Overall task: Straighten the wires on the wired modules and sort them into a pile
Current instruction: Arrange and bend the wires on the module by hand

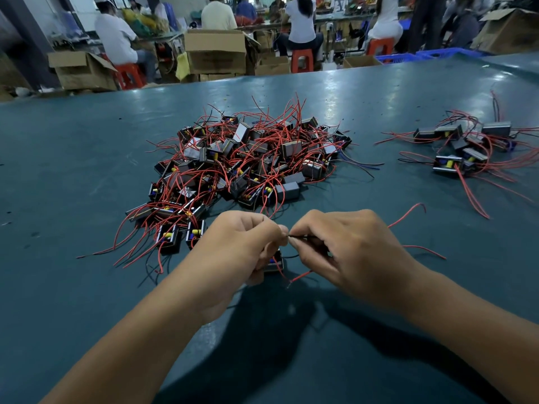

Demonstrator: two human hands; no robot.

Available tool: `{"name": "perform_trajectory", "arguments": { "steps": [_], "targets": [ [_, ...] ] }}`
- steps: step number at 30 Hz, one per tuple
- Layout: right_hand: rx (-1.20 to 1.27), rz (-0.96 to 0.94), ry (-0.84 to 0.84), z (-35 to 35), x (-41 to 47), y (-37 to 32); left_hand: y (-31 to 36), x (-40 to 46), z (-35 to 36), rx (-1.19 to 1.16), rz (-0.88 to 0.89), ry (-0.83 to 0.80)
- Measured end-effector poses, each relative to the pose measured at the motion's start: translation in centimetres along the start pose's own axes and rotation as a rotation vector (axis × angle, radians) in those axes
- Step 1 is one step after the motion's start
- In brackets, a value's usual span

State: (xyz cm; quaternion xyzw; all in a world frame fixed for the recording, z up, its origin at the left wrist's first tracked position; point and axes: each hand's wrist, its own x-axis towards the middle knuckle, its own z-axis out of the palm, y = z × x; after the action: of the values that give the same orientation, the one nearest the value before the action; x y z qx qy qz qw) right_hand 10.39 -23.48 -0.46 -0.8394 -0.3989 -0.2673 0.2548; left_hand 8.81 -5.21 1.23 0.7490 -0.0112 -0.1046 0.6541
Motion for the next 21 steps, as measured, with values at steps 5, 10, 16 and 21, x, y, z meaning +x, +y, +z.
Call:
{"name": "perform_trajectory", "arguments": {
  "steps": [5, 10, 16, 21],
  "targets": [
    [0.129, 0.119, 0.034, 0.0, 0.0, 0.5, 0.5, 0.2, -1.6, 0.523, 0.505, 0.084],
    [0.172, 0.147, 0.016, -0.1, -0.2, 0.6, 1.1, 0.3, -3.3, 0.908, 0.83, -0.015],
    [0.196, 0.115, -0.008, 0.0, -0.2, 0.5, 0.9, 0.5, -3.3, 0.985, 0.976, -0.01],
    [0.228, 0.109, -0.019, 0.1, -0.2, 0.5, 1.0, 0.6, -3.4, 0.967, 0.988, -0.044]
  ]
}}
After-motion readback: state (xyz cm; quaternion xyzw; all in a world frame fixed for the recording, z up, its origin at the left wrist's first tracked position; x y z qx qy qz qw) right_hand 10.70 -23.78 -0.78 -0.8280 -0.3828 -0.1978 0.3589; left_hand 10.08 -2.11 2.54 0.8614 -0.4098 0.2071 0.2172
